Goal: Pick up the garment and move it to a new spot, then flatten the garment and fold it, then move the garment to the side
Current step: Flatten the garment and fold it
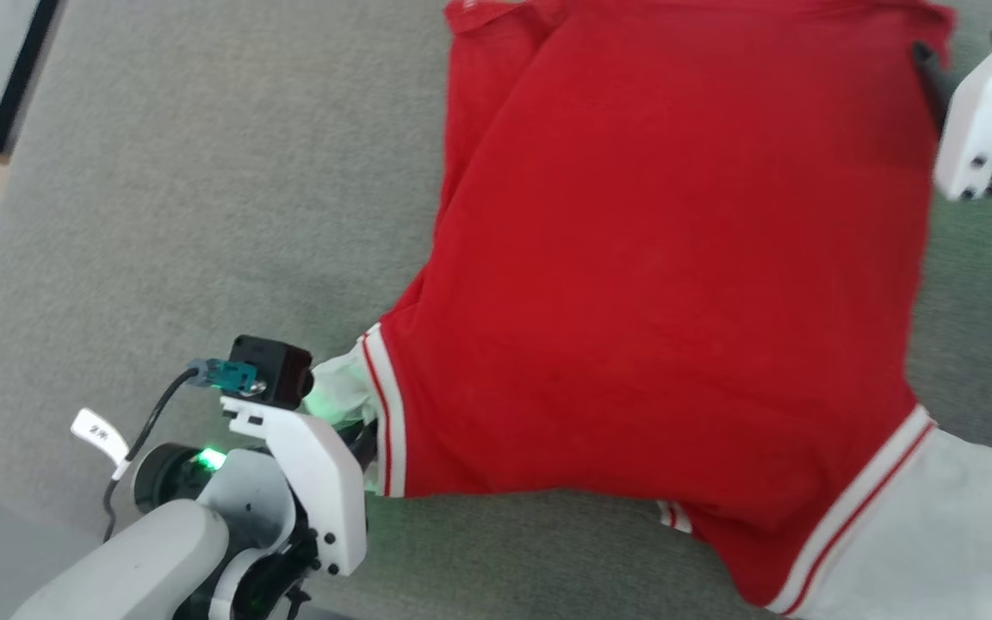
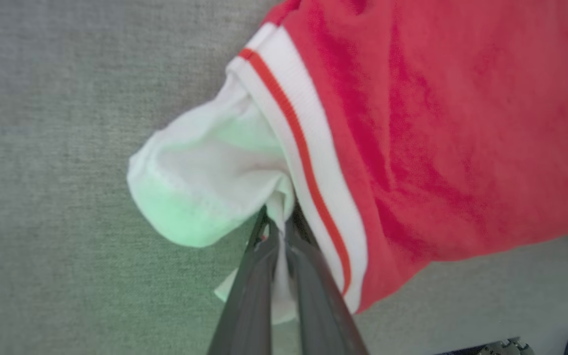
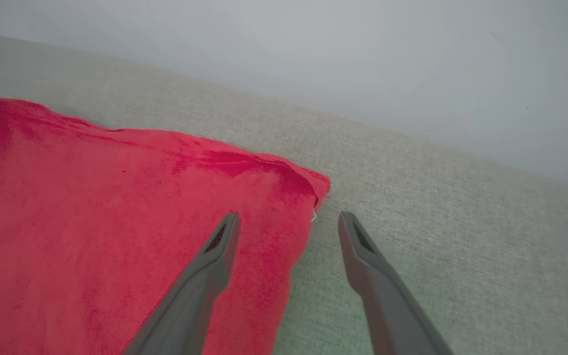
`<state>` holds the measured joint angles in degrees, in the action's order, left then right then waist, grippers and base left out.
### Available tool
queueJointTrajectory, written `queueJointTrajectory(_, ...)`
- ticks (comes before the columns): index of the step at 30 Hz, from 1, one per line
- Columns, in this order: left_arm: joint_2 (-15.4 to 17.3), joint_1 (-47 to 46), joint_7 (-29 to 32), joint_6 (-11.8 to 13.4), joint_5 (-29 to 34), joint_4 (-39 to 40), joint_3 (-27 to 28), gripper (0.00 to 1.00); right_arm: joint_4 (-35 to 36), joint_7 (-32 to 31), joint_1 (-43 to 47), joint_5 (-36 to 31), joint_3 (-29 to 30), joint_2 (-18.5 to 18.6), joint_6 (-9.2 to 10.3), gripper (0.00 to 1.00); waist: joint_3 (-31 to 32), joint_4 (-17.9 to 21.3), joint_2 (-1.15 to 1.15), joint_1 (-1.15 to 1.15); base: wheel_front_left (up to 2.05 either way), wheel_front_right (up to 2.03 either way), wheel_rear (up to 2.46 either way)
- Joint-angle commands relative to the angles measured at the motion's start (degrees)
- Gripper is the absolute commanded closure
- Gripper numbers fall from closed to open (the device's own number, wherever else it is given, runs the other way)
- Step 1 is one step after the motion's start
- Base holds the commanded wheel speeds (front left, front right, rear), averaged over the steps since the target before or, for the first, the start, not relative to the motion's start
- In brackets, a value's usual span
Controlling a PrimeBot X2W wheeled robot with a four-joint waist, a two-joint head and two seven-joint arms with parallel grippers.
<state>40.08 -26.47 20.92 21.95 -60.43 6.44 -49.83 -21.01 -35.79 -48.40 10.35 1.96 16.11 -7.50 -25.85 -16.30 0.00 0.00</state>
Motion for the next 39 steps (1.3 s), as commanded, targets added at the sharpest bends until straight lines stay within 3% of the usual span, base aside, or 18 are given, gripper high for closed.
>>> queueJointTrajectory(1,-0.2,-0.6,-0.2,-0.3,0.3,-0.4,-0.1,1.00,-1.1,-0.4,-0.7,-0.7,0.2,0.2,0.01,0.00,-1.5,-1.8,0.00,0.00,0.00,0.00,0.00)
queueJointTrajectory(8,-3.0,-1.7,-0.6,-2.6,-0.4,-3.7,-0.8,1.00,-17.3,-8.4,-9.1,-4.4,3.6,1.9,0.01,0.00,-3.9,-5.5,0.00,0.00,0.00,0.00,0.00)
queueJointTrajectory(14,-4.2,-2.1,-1.4,-3.9,-0.7,-6.2,-0.8,1.00,-29.6,-19.2,-10.0,-3.3,5.5,-1.2,-0.08,0.00,-4.7,-6.6,0.00,0.00,0.00,0.00,0.00)
queueJointTrajectory(15,-4.3,-2.1,-1.4,-4.1,-0.8,-6.5,-0.8,1.00,-30.4,-20.3,-9.7,-3.6,4.9,-1.2,-0.19,0.58,-4.7,-6.5,0.00,0.00,0.00,0.00,0.00)
queueJointTrajectory(16,-4.4,-2.1,-1.6,-4.2,-0.9,-6.9,-0.7,1.00,-30.8,-20.4,-9.6,-4.5,4.5,-0.4,-0.18,1.00,-4.7,-6.4,0.00,0.00,0.00,0.00,0.00)
queueJointTrajectory(20,-4.0,-1.9,-2.0,-4.1,-0.8,-7.8,-0.4,1.00,-30.1,-18.3,-9.3,-5.7,3.2,1.2,-0.01,1.00,-3.8,-4.8,0.00,0.00,0.00,0.00,0.00)
queueJointTrajectory(27,-1.1,-2.1,-2.6,-3.1,0.1,-7.3,1.0,1.00,-22.8,-16.8,-6.9,-0.5,-3.0,1.4,0.02,1.00,-1.2,0.7,0.00,0.00,0.00,0.00,0.00)
queueJointTrajectory(39,5.9,-0.3,-1.8,0.7,0.0,-2.4,3.8,1.00,5.2,-23.7,12.7,13.4,-11.3,4.3,0.02,1.00,2.8,11.3,0.00,0.00,0.00,0.00,0.00)
